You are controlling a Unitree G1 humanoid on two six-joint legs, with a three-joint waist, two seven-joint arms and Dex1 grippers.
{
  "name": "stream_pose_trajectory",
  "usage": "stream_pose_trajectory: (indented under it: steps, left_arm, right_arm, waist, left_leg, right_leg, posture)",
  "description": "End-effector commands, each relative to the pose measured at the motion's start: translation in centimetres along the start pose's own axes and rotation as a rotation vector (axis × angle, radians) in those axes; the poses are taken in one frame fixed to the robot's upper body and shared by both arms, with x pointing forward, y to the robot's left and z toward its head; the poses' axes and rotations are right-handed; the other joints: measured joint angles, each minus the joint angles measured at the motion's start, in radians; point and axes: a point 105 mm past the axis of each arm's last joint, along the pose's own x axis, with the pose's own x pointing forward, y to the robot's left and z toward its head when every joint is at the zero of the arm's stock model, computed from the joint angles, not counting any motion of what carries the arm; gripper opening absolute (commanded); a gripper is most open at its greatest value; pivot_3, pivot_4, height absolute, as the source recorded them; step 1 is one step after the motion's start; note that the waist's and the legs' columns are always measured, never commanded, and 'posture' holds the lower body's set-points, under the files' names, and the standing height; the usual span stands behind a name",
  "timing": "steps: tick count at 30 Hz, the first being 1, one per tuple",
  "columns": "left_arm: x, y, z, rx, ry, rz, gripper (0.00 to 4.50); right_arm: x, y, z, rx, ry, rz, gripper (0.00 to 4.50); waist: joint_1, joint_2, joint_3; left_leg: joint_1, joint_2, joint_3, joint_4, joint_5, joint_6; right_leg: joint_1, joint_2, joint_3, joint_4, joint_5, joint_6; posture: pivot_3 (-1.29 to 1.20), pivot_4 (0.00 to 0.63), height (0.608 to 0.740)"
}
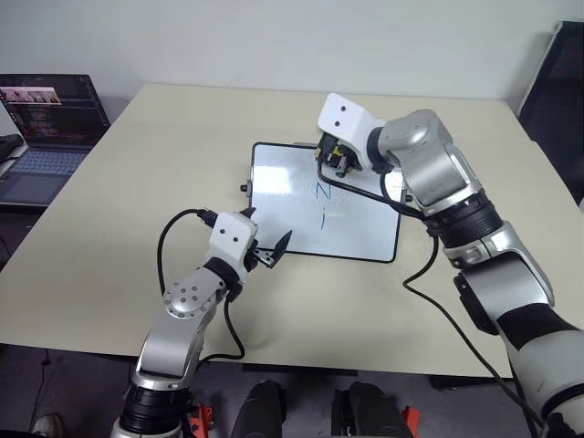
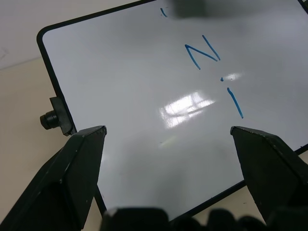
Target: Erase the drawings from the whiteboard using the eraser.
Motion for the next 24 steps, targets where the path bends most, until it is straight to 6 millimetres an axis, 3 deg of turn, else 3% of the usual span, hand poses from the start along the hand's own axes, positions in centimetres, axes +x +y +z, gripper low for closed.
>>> stream_pose_trajectory:
  steps: [1, 12, 24]
  left_arm:
    - [-0.1, 0.2, 1.1, 0.021, -0.050, 0.016, 4.50]
    - [-0.2, 0.3, 1.1, 0.020, -0.051, 0.026, 4.50]
    - [-0.1, 0.2, 1.0, 0.017, -0.054, 0.035, 4.50]
  right_arm:
    - [-0.2, -0.8, 2.9, -0.043, -0.082, -0.027, 1.08]
    - [2.5, 0.7, 4.7, -0.080, -0.128, 0.009, 1.08]
    - [4.8, 0.6, -0.4, -0.068, -0.008, -0.023, 1.08]
  waist:
    - [-0.001, 0.000, 0.000]
    - [-0.002, 0.000, 0.000]
    - [-0.001, 0.000, 0.000]
  left_leg:
    - [0.000, 0.000, 0.000, 0.000, 0.000, 0.000]
    - [0.000, 0.000, 0.001, 0.000, 0.000, 0.000]
    - [0.002, 0.000, 0.000, 0.000, 0.000, 0.000]
  right_leg:
    - [0.000, 0.000, 0.000, 0.000, 0.000, 0.000]
    - [-0.001, 0.000, 0.000, 0.001, 0.000, 0.000]
    - [0.001, 0.000, 0.000, 0.002, 0.000, 0.000]
  posture:
    - [0.00, 0.150, 0.740]
    - [0.00, 0.150, 0.740]
    - [0.00, 0.150, 0.740]
